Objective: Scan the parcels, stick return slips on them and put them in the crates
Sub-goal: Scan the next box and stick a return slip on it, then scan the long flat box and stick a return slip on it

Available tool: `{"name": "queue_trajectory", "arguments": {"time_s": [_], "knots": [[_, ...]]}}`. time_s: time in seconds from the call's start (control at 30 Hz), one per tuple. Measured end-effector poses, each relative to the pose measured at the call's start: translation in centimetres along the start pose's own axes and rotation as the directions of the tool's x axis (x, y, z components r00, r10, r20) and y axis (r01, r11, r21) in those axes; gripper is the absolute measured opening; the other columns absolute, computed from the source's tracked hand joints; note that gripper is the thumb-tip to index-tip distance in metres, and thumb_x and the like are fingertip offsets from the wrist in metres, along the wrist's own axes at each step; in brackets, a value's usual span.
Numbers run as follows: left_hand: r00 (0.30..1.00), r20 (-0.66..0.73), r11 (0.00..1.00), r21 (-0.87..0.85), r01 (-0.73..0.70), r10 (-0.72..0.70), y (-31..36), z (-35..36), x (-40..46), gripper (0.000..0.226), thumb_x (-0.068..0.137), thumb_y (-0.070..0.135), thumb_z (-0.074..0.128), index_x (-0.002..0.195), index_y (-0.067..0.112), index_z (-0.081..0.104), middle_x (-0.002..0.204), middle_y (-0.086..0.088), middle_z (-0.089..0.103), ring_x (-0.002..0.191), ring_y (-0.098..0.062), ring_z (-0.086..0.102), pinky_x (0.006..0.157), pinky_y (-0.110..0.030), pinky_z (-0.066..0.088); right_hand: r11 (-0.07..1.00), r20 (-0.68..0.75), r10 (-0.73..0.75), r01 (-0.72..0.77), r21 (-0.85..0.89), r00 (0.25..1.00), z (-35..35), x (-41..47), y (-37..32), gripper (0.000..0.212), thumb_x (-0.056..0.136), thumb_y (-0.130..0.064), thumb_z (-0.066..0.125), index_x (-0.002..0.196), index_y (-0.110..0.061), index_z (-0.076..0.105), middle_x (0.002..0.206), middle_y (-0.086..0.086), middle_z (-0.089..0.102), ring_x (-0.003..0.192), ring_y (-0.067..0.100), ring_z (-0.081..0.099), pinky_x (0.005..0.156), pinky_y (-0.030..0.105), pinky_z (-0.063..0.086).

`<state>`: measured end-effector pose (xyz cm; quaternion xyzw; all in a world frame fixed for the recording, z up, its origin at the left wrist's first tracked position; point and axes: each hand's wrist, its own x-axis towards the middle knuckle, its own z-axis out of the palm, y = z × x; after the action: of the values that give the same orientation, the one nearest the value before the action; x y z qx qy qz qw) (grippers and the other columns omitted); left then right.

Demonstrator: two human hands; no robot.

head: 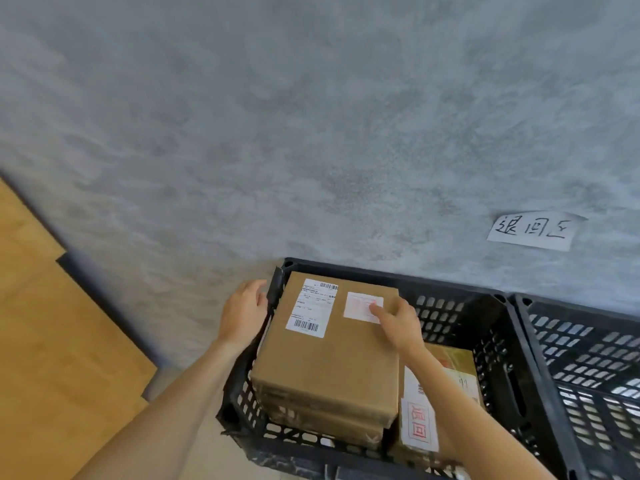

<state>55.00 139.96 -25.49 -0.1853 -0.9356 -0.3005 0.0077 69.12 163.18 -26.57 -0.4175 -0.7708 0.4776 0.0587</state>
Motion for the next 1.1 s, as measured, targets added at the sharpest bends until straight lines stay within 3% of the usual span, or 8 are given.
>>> {"name": "queue_trajectory", "arguments": {"time_s": [0.1,0.23,0.4,0.5,0.57,0.8,1.1], "knots": [[0.999,0.015,0.992,0.117,0.046,-0.048,-2.0,-4.1,1.9,0.04,0.097,0.013,0.049,0.137,0.007,0.051,0.133,-0.012,0.058,0.12,-0.03,0.055,0.096,-0.037,0.043,0.947,0.079,-0.181,0.196,-0.253,0.98,0.2,0.3,-4.9,0.071,0.092,-0.042,0.058,0.15,-0.015,0.028,0.153,0.01,0.032,0.14,0.031,0.027,0.11,0.047,0.032],[0.993,0.045,0.952,0.292,0.092,-0.11,-5.1,-10.7,3.2,0.044,0.095,0.019,0.054,0.137,0.004,0.048,0.138,-0.015,0.053,0.129,-0.032,0.047,0.103,-0.04,0.042,0.712,0.192,-0.445,0.476,-0.516,0.875,2.2,-1.1,-12.2,0.069,0.095,-0.043,0.053,0.151,-0.015,0.025,0.154,0.007,0.03,0.14,0.029,0.027,0.111,0.043,0.033],[0.992,-0.074,0.864,0.487,0.129,-0.107,-10.0,-19.7,0.5,0.051,0.097,0.024,0.048,0.145,0.013,0.037,0.146,-0.008,0.045,0.133,-0.028,0.042,0.104,-0.037,0.038,0.295,0.482,-0.559,0.705,-0.645,0.675,7.8,-5.7,-20.8,0.064,0.097,-0.037,0.049,0.152,-0.016,0.022,0.157,0.007,0.023,0.142,0.027,0.025,0.109,0.041,0.031],[0.982,-0.143,0.799,0.573,0.181,-0.12,-14.5,-25.1,-2.9,0.049,0.097,0.024,0.047,0.144,0.014,0.037,0.145,-0.005,0.044,0.134,-0.025,0.039,0.106,-0.036,0.035,0.053,0.57,-0.606,0.743,-0.667,0.555,13.0,-9.6,-24.5,0.062,0.098,-0.033,0.046,0.151,-0.014,0.021,0.156,0.008,0.022,0.143,0.026,0.022,0.111,0.04,0.03],[0.971,-0.181,0.782,0.578,0.233,-0.155,-18.0,-28.8,-5.6,0.052,0.096,0.024,0.048,0.145,0.014,0.035,0.147,-0.004,0.041,0.134,-0.025,0.037,0.107,-0.035,0.034,-0.041,0.594,-0.637,0.748,-0.662,0.491,16.8,-13.1,-26.9,0.062,0.098,-0.032,0.046,0.151,-0.013,0.021,0.157,0.009,0.021,0.144,0.027,0.02,0.113,0.04,0.027],[0.891,-0.347,0.74,0.509,0.44,-0.291,-31.3,-42.7,-16.6,0.059,0.095,0.026,0.051,0.148,0.014,0.029,0.15,-0.005,0.036,0.135,-0.026,0.035,0.104,-0.036,0.034,-0.131,0.605,-0.751,0.838,-0.529,0.265,31.8,-28.1,-35.1,0.057,0.096,-0.034,0.049,0.145,-0.014,0.03,0.148,0.007,0.034,0.136,0.026,0.033,0.106,0.038,0.033],[0.76,-0.456,0.595,0.475,0.648,-0.463,-45.7,-55.9,-30.6,0.062,0.097,0.028,0.052,0.151,0.013,0.024,0.153,-0.004,0.031,0.141,-0.026,0.027,0.113,-0.039,0.026,-0.246,0.666,-0.746,0.921,-0.302,0.019,49.3,-46.3,-39.7,0.061,0.093,-0.039,0.052,0.145,-0.019,0.03,0.146,0.003,0.038,0.133,0.024,0.036,0.103,0.037,0.038]]}}
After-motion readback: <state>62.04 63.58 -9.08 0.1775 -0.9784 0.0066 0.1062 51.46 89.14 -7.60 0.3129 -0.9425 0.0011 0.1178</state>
